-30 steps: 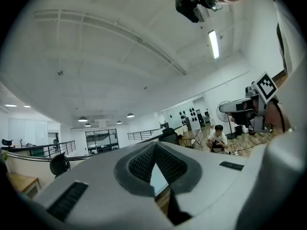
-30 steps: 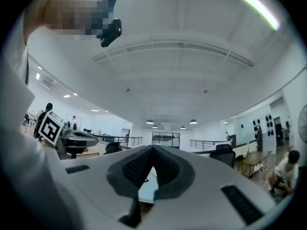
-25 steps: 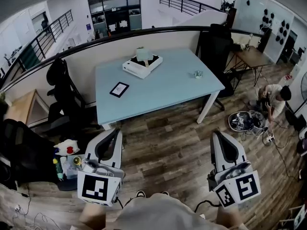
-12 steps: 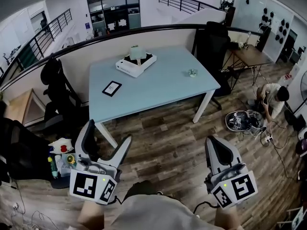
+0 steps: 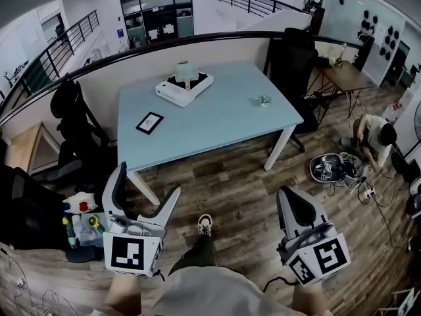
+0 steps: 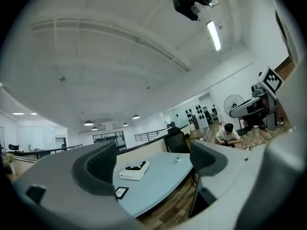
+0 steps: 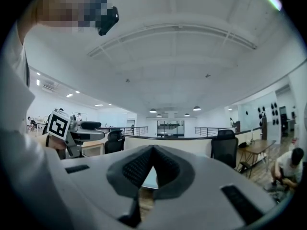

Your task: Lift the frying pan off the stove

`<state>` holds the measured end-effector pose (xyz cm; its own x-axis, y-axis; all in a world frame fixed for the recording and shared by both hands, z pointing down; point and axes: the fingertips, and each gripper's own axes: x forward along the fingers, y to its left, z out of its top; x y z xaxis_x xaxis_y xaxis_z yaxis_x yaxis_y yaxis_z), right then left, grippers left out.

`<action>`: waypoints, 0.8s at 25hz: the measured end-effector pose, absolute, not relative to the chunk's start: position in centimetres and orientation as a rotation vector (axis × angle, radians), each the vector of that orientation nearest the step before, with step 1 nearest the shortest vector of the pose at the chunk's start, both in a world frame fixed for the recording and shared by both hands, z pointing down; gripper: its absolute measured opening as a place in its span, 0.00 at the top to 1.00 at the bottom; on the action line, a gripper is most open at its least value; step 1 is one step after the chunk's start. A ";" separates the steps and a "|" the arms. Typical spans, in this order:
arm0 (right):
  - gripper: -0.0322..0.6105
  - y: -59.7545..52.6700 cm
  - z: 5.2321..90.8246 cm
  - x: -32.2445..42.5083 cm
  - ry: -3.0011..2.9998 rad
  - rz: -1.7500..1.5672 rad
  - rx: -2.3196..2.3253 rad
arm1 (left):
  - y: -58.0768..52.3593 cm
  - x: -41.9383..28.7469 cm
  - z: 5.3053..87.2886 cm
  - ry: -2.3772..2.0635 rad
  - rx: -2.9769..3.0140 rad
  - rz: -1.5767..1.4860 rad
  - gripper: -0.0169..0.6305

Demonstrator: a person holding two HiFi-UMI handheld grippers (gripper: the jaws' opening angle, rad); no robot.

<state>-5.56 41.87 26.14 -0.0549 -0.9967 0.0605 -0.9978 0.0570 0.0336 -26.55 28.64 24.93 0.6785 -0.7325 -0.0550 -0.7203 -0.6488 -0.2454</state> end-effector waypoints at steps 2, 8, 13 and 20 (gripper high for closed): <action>0.95 40.7 26.4 -4.7 -2.230 0.031 2.117 | 27.3 -25.7 25.4 1.163 -2.660 -0.083 0.27; 0.95 35.6 26.7 -1.8 -2.221 0.034 2.128 | 22.2 -22.9 26.2 1.153 -2.700 -0.085 0.27; 0.95 30.0 26.0 0.3 -2.213 0.031 2.116 | 16.2 -20.7 26.2 1.161 -2.717 -0.117 0.27; 0.95 20.8 25.8 2.7 -2.214 0.061 2.100 | 6.7 -18.2 26.5 1.172 -2.723 -0.170 0.27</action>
<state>2.68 20.79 25.75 -0.0511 -0.9944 0.0921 -0.9980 0.0543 0.0322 -18.20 6.73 26.46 0.6840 -0.7285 0.0366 -0.7089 -0.6758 -0.2018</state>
